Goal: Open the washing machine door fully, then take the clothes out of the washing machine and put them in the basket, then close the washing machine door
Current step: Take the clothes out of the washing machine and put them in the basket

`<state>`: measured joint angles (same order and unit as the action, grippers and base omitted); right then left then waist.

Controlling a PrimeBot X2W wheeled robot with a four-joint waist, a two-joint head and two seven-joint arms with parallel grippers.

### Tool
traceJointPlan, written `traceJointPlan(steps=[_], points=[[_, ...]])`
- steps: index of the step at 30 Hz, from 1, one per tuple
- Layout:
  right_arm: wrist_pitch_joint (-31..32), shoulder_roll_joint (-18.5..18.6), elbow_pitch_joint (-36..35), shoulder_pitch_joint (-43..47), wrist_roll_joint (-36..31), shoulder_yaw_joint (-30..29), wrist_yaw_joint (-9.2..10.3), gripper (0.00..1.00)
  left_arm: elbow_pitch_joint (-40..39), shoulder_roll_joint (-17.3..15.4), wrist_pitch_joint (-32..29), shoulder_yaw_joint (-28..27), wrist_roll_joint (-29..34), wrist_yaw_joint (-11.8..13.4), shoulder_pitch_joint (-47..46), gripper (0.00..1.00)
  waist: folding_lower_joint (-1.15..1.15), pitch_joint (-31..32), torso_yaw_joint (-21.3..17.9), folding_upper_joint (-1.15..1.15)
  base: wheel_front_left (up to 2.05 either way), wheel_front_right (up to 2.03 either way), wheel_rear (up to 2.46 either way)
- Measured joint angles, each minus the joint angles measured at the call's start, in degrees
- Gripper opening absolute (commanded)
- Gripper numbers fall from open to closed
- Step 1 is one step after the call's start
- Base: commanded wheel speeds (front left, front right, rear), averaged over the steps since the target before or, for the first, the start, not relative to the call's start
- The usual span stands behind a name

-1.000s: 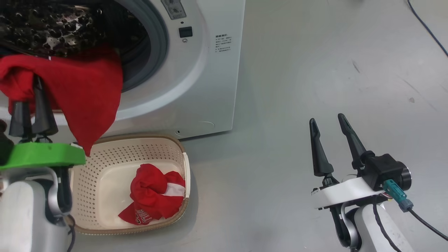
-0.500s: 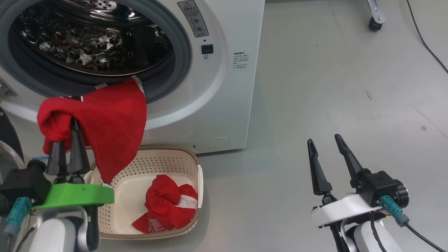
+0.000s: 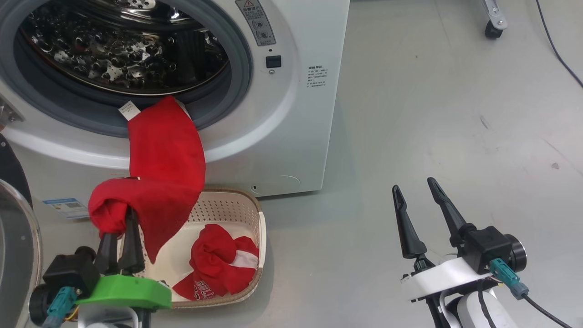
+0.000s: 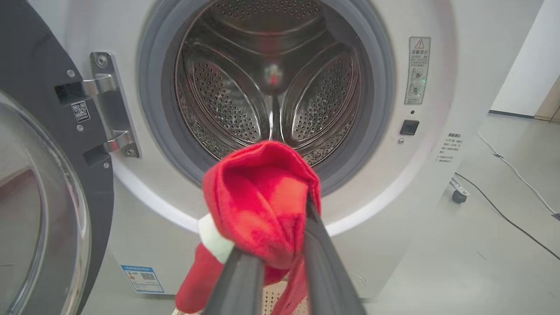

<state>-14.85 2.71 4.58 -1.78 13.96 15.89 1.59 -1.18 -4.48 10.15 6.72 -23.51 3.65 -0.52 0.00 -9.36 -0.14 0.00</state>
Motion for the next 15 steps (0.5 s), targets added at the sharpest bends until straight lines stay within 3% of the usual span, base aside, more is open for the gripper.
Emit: traceJointPlan(steps=[15], points=[[-0.01,0.02,-2.77,-1.72,-0.87,0.18,-0.2,1.0,9.36,0.79,1.04,1.77,-1.21,0.02,-1.37,0.0,0.0,-6.92,-1.05,0.0,0.0,0.0,0.0]])
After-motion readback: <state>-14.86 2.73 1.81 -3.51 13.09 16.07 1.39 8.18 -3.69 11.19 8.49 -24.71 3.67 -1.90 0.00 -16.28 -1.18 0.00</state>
